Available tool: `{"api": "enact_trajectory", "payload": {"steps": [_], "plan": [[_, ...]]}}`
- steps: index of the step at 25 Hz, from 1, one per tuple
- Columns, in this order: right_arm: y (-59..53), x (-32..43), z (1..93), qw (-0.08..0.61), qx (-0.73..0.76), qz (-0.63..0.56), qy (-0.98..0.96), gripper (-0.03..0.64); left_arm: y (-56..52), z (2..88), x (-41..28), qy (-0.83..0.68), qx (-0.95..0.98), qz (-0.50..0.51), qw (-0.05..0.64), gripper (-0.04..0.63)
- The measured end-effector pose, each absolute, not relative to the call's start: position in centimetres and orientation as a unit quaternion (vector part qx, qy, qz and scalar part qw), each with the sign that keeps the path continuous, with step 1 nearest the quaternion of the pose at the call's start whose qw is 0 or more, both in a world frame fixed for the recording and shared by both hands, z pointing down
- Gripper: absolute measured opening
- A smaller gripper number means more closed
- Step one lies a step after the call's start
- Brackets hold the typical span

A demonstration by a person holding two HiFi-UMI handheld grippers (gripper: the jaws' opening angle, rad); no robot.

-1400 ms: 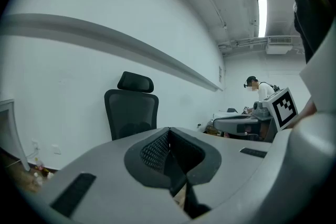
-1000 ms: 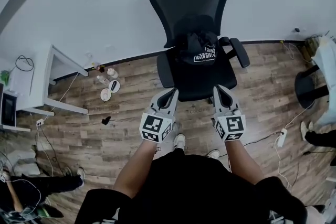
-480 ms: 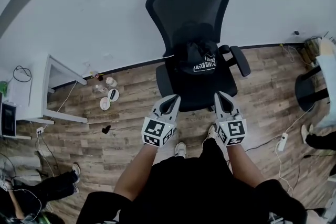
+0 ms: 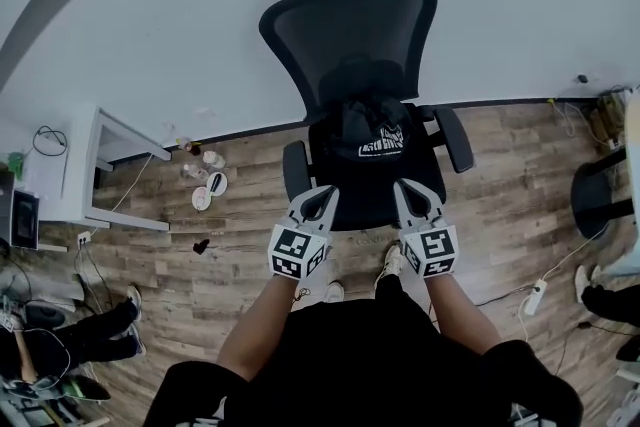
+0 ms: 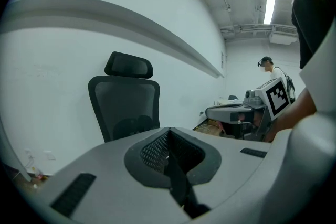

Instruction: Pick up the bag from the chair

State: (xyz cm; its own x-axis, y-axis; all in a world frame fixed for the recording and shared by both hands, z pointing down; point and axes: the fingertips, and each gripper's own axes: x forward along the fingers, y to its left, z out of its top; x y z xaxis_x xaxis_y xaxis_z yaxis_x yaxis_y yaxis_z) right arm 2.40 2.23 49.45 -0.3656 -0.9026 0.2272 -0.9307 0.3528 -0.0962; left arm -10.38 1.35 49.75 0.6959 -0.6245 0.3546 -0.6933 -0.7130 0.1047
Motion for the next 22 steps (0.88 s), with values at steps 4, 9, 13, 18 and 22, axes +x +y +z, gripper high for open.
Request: {"api": "enact_trajectory", "payload": {"steps": [4,9,13,18,22], "plan": [[0.9,4.2,50.3,0.062,0.531,0.126,-0.836,0.02,0.3,50.3,-8.6,-0.386,0.899,0.163,0.126,0.009],[-0.5,5.4,51.6,0.066,0.492,0.139,-0.857,0.02,-1.2,51.4,-6.5,-0.414,0.882,0.176,0.139,0.009],[-1.9,6.6,52.9,0.072,0.477,0.149,-0.863,0.02,-2.1,52.1,-4.9,-0.419,0.878,0.188,0.135,0.009],[-4.6,6.9,54.1,0.089,0.462,0.157,-0.868,0.02,-4.8,52.9,-4.2,-0.424,0.874,0.193,0.14,0.009],[-6.8,6.3,54.9,0.109,0.451,0.159,-0.871,0.02,-7.2,54.2,-4.2,-0.423,0.873,0.192,0.15,0.009]]}}
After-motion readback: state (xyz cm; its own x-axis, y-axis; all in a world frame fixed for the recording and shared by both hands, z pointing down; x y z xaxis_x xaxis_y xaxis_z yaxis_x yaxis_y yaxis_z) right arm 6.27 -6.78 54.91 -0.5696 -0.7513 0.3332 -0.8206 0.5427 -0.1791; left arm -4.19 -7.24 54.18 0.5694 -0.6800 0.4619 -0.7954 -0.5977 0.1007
